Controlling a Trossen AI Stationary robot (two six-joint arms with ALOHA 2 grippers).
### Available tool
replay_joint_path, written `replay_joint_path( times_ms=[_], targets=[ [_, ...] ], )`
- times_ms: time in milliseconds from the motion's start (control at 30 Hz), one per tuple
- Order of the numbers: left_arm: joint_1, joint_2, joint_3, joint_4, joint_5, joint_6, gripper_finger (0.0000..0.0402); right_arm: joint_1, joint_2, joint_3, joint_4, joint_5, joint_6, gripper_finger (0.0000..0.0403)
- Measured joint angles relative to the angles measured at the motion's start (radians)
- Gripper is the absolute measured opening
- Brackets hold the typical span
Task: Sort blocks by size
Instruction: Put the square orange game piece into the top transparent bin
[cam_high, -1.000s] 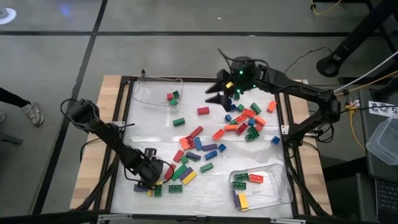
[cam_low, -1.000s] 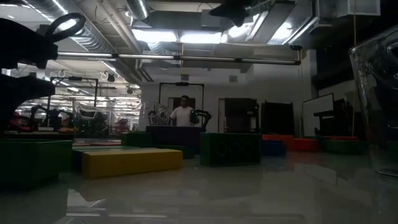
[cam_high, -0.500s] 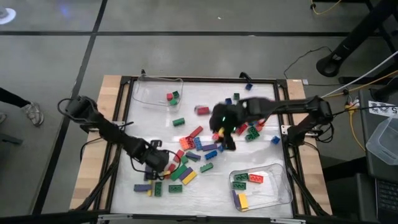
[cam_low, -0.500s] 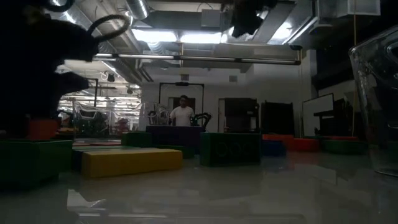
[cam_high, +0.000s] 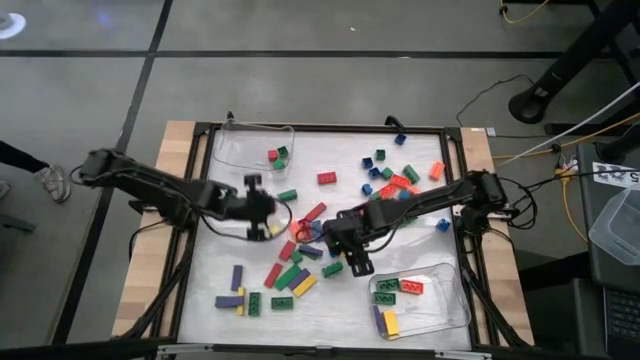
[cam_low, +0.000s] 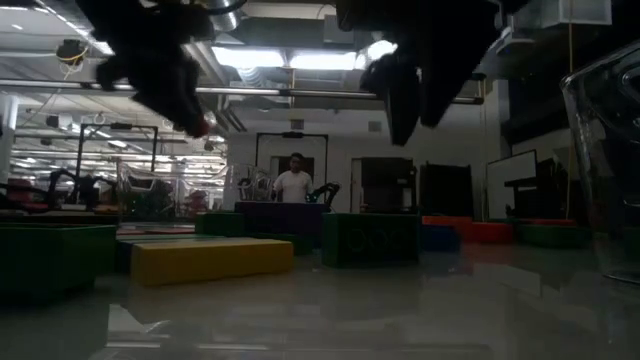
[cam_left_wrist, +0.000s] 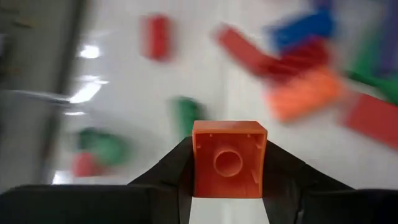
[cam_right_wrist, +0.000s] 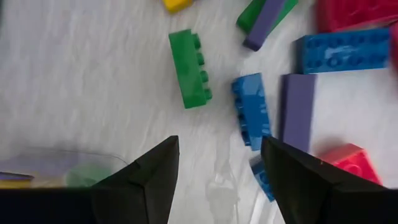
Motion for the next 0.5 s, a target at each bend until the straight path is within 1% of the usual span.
replay_joint_path(
  times_ms=[100, 167, 333, 500],
  targets=[
    [0.091, -0.066, 0.000, 0.000, -0.129, 0.050, 0.0124, 0.003, 0.035, 0.000, 0.003, -0.001, -0.003, 0.0227],
    [0.158, -0.095, 0.001, 0.001, -0.177, 0.089, 0.0128, 0.004, 0.057, 0.000, 0.002, 0.000, -0.003, 0.0227],
    [0.348, -0.114, 0.001, 0.004, -0.188, 0.141, 0.0132, 0.004, 0.089, 0.000, 0.022, 0.000, -0.004, 0.0227],
    [0.524, -0.088, 0.000, 0.009, -0.186, 0.139, 0.0133, 0.004, 0.096, 0.000, 0.060, -0.014, -0.004, 0.0227]
  ],
)
